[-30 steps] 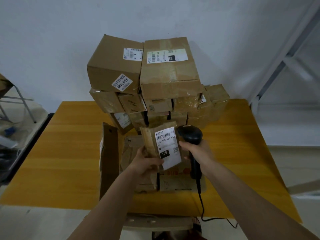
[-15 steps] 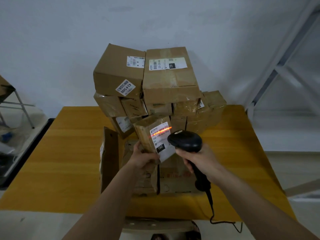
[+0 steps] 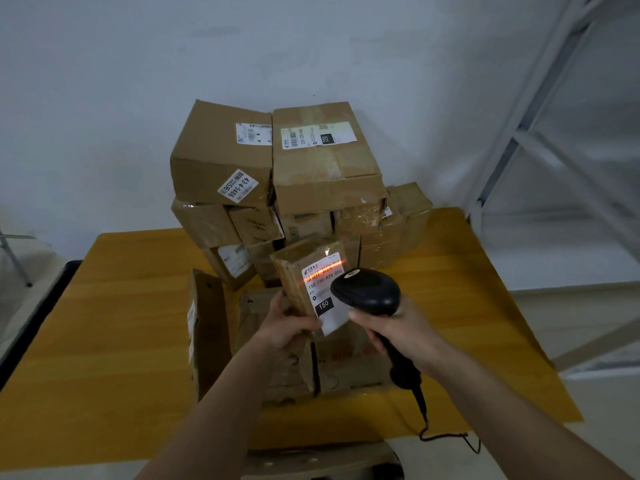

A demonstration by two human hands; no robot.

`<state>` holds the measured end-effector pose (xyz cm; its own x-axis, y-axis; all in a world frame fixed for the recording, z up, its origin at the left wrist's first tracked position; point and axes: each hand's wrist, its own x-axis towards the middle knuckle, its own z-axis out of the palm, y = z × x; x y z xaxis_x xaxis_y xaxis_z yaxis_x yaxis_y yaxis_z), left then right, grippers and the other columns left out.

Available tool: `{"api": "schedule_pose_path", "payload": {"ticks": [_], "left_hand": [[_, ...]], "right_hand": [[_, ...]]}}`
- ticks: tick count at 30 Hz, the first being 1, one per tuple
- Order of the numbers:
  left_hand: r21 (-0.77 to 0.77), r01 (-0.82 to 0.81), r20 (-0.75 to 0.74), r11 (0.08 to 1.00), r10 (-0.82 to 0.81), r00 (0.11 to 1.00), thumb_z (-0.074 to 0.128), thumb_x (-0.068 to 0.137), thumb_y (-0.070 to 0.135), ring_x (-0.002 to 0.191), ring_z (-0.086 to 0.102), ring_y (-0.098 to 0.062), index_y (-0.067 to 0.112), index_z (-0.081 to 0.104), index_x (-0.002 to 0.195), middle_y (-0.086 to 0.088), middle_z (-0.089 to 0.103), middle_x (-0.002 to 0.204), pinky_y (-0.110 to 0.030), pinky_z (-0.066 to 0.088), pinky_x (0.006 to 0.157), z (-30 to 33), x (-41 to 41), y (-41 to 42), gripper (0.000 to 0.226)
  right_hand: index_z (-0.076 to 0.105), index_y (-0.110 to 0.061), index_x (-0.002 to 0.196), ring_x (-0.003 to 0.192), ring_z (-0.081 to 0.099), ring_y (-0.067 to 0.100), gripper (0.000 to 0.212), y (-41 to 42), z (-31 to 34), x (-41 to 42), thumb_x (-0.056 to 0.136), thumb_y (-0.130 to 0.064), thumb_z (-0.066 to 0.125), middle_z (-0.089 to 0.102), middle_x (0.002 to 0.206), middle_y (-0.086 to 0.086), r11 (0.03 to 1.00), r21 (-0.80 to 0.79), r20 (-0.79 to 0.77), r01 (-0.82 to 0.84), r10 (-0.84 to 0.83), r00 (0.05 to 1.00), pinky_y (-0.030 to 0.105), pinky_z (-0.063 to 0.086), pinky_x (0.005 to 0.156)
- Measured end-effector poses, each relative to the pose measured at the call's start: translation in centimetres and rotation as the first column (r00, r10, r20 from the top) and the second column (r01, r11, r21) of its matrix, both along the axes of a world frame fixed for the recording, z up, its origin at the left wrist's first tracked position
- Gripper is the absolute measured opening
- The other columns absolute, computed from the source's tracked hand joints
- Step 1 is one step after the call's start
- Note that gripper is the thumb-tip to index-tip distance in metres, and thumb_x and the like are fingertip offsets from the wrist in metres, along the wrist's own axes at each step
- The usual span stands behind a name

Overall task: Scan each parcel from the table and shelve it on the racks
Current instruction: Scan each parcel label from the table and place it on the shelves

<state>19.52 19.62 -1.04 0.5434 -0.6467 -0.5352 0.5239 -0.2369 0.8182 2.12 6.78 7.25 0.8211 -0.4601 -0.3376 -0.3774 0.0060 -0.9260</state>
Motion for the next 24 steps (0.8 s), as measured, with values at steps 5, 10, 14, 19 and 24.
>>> {"api": "schedule_pose_path", "payload": {"ticks": [5,10,14,19,24], "left_hand": [[-0.034,0.127,-0.017,0.991,-0.128,0.992,0.077,0.063,-0.015,0.111,0.062,-0.037,0.023,0.039,0.138,-0.015,0.062,0.126,-0.052,0.055,0.088,-0.4,-1.1,-1.4,0.093],[-0.007,0.182,-0.068,0.983,-0.182,0.981,0.086,0.048,-0.008,0.101,0.067,-0.028,0.032,0.044,0.126,-0.008,0.068,0.113,-0.035,0.059,0.067,0.9,-3.9,-3.9,0.097],[0.004,0.327,-0.013,0.945,-0.327,0.945,0.095,0.031,0.014,0.114,0.059,-0.031,0.032,0.029,0.145,-0.009,0.061,0.125,-0.050,0.049,0.098,3.0,-6.9,-6.4,0.133],[-0.028,0.435,-0.016,0.900,-0.436,0.900,0.099,0.030,0.022,0.111,0.060,-0.032,0.029,0.037,0.139,-0.006,0.061,0.122,-0.048,0.052,0.094,6.4,-12.9,-9.7,0.125],[-0.038,0.551,0.083,0.834,-0.547,0.833,0.098,0.027,0.039,0.098,0.066,-0.022,0.033,0.051,0.100,0.000,0.072,0.099,-0.036,0.058,0.076,10.4,-21.1,-13.2,0.087]], "right_hand": [[0.066,-0.014,0.074,0.050,0.056,0.011,0.017,0.3,-0.2,-1.9,0.083,-0.027,0.073,0.062,0.056,-0.002,0.988,0.046,-0.002,0.147,-0.147,0.989,0.020,0.047,0.052],[0.071,-0.016,0.095,0.065,0.067,0.015,0.025,-0.5,0.8,-5.7,0.077,-0.031,0.077,0.073,0.074,0.006,0.960,0.101,0.077,0.262,-0.271,0.960,0.021,0.054,0.062],[0.067,-0.012,0.102,0.070,0.069,0.018,0.044,-1.5,1.7,-9.8,0.068,-0.039,0.076,0.073,0.078,0.007,0.911,0.126,0.136,0.392,-0.407,0.903,0.023,0.055,0.066],[0.066,-0.010,0.092,0.062,0.060,0.019,0.033,-3.6,3.0,-16.7,0.073,-0.034,0.078,0.063,0.064,0.003,0.817,0.137,0.212,0.560,-0.576,0.789,0.031,0.052,0.062],[0.062,-0.013,0.074,0.054,0.055,0.016,0.019,-6.3,4.7,-25.3,0.078,-0.023,0.078,0.057,0.056,0.003,0.723,0.078,0.296,0.686,-0.674,0.677,0.026,0.051,0.059]]}}
